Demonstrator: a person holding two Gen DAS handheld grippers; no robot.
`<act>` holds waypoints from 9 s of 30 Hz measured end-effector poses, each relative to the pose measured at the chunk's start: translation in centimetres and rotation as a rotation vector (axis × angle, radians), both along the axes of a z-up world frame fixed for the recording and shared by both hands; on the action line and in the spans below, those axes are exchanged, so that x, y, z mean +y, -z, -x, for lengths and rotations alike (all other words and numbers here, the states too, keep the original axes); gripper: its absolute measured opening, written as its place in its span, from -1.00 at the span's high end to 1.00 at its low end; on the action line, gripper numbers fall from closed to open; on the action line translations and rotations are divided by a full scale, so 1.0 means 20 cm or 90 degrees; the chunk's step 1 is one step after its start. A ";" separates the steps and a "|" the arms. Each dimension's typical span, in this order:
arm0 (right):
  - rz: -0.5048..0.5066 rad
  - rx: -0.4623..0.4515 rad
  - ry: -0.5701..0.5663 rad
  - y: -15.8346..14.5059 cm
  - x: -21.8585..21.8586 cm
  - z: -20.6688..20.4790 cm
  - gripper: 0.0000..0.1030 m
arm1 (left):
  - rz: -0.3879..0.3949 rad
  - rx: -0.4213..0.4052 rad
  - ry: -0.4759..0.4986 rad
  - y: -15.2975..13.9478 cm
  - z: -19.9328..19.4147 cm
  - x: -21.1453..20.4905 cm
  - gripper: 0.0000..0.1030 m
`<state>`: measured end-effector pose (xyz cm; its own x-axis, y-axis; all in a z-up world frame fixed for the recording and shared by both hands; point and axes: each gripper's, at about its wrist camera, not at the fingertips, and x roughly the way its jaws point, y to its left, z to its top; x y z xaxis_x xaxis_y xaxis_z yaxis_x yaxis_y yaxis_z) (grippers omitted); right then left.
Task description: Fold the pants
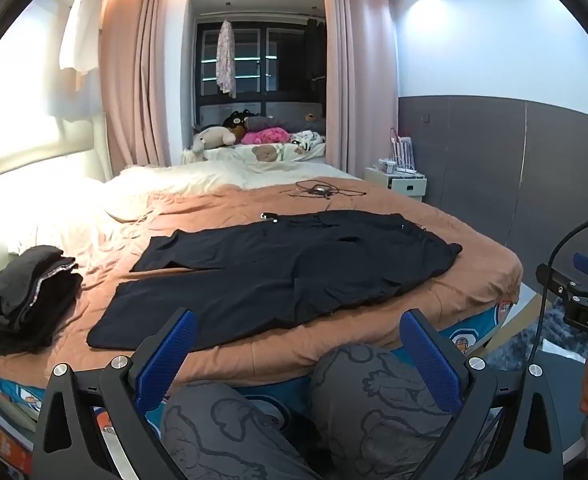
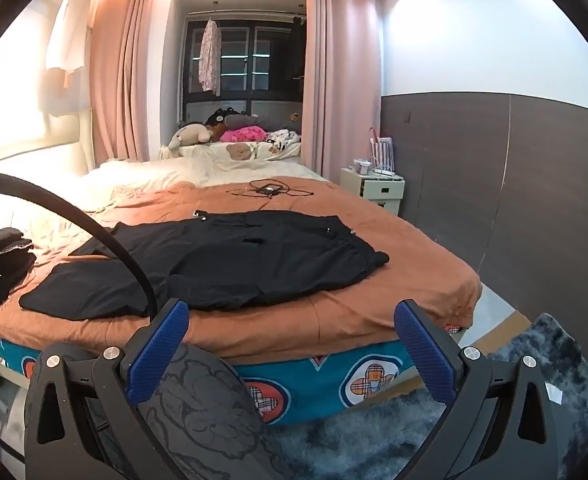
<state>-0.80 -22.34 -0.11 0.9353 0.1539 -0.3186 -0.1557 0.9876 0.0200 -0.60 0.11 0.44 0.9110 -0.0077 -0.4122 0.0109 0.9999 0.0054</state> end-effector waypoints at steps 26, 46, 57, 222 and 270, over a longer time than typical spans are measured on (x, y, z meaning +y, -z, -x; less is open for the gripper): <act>-0.006 0.010 -0.009 0.00 0.03 0.00 -1.00 | 0.010 -0.007 -0.012 0.01 0.03 0.04 -0.99; -0.018 0.023 -0.018 0.00 0.00 0.00 -1.00 | 0.019 -0.010 -0.016 0.02 0.06 0.08 -0.99; -0.009 0.012 -0.013 -0.01 0.01 0.03 -1.00 | 0.023 -0.008 -0.019 0.02 0.06 0.09 -0.99; -0.380 0.201 0.034 -0.04 -0.81 -1.97 1.00 | 0.199 0.070 -0.396 -0.08 -1.50 1.66 0.91; -0.161 0.266 0.120 0.11 0.07 -3.46 0.97 | 0.058 0.327 -0.394 0.69 -3.08 2.05 0.82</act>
<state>68.31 -20.86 -2.27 0.7550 0.1153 -0.6456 0.0967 0.9541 0.2836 61.03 41.02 -13.34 0.4586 0.3813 -0.8026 -0.5653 0.8221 0.0675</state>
